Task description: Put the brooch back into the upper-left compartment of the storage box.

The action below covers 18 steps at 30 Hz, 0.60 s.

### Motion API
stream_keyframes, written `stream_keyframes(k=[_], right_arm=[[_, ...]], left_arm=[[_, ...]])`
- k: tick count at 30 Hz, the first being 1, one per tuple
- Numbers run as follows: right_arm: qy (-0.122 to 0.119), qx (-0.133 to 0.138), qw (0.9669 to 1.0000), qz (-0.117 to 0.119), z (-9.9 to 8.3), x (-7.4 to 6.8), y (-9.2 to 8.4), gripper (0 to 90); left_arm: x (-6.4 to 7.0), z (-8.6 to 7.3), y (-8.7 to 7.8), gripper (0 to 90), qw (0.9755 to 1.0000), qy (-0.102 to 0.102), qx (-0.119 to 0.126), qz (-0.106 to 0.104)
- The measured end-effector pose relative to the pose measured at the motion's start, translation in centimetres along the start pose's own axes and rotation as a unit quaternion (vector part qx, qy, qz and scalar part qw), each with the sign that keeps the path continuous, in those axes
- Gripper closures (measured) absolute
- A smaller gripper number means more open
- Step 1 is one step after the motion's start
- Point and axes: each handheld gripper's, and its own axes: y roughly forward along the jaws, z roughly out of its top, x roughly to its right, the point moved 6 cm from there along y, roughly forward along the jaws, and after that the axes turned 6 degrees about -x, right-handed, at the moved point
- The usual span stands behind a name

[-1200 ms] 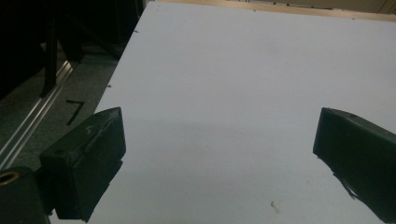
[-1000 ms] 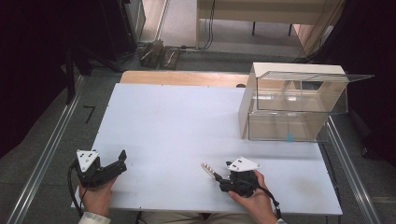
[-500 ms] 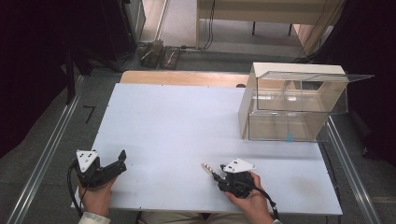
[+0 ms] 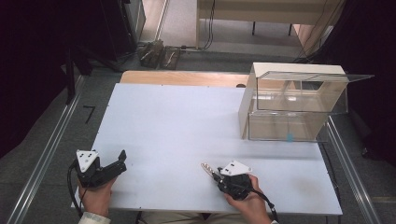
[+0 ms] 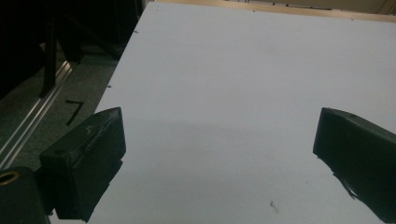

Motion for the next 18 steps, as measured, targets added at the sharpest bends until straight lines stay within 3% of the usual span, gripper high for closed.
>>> stream_keyframes(k=[4, 18], right_arm=[[-0.003, 0.0, 1.0, 0.009, -0.03, -0.24, -0.01, 80.7], [0.006, 0.005, 0.9998, 0.02, -0.13, -0.06, 0.05, 86.3]], left_arm=[[-0.04, 0.0, -0.03, 1.7, 1.0, -0.001, 0.001, 0.0], [-0.01, -0.01, -0.02, 1.7, 1.0, -0.001, 0.001, 0.0]])
